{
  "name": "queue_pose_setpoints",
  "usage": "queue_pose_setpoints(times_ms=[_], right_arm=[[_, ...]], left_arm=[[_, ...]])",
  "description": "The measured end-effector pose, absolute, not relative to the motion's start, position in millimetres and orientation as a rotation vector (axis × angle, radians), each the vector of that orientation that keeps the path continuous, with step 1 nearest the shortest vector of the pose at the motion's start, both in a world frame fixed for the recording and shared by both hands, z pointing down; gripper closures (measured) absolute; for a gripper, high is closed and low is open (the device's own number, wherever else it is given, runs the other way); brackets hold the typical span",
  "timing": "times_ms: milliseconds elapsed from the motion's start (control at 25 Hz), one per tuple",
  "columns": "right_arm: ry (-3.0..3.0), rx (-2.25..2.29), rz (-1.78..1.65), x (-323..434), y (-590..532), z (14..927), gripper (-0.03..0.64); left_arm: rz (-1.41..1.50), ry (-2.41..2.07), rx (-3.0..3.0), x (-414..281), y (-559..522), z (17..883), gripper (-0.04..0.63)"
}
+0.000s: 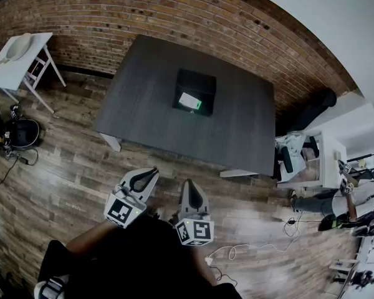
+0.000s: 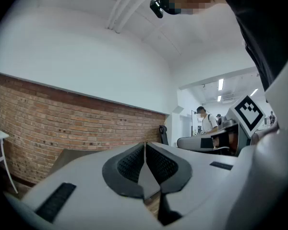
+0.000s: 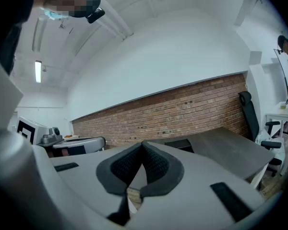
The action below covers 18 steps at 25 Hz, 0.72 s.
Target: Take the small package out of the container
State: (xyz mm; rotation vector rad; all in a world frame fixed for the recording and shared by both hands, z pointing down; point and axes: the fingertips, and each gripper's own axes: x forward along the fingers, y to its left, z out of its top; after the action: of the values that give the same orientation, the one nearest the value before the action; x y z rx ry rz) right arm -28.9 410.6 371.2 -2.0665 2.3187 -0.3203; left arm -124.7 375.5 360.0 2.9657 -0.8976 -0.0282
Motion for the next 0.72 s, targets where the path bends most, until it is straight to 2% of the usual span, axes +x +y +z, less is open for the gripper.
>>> queue_pose_setpoints(times_ms=[720], right_arm=[[2.32,-2.043,-0.348,-38,409,371,0.594]], left_arm=[[-0.04,-0.882,2.965,-131,376,361,0.553]])
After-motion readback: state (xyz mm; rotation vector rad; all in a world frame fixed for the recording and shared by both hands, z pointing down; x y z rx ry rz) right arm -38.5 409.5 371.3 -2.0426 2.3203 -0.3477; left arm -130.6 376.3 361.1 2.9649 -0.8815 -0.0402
